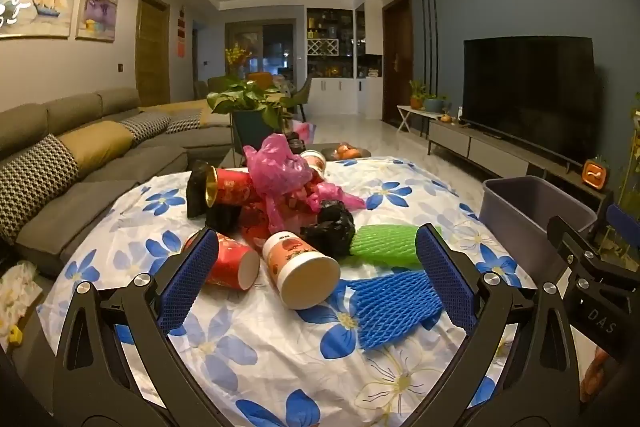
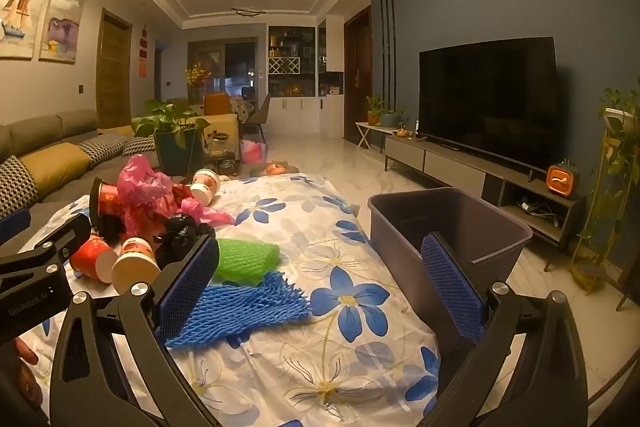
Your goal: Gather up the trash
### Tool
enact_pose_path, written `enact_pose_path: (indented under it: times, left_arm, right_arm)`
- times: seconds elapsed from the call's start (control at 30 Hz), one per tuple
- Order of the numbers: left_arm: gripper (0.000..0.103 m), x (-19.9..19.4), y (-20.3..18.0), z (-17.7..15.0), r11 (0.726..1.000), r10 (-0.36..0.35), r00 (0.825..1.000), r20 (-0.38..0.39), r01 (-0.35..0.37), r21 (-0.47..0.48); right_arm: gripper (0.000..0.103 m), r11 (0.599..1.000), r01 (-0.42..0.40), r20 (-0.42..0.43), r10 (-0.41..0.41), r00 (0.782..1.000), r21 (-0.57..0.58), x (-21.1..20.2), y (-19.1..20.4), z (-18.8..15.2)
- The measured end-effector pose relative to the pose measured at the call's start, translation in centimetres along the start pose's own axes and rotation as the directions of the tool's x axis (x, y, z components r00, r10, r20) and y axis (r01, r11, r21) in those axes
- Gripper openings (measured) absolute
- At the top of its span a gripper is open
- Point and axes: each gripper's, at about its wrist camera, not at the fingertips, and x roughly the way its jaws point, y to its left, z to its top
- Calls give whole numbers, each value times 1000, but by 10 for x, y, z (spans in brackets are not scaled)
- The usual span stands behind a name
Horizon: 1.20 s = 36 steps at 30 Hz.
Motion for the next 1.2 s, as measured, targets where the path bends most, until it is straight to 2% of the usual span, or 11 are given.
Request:
enact_pose_path:
  times: [0.3,0.33,1.2]
  left_arm:
    - [97,-4,3,2,999,16,1000,-5,-17,-33]
    - [97,-4,0,0,1000,-8,1000,4,8,-4]
    - [97,1,4,0,1000,-7,1000,4,7,-16]
  right_arm:
    - [98,1000,-1,-2,1,1000,7,0,-1,0]
    - [98,1000,-1,-3,1,1000,7,0,-1,0]
    - [98,1000,-4,0,4,1000,8,-1,-1,0]
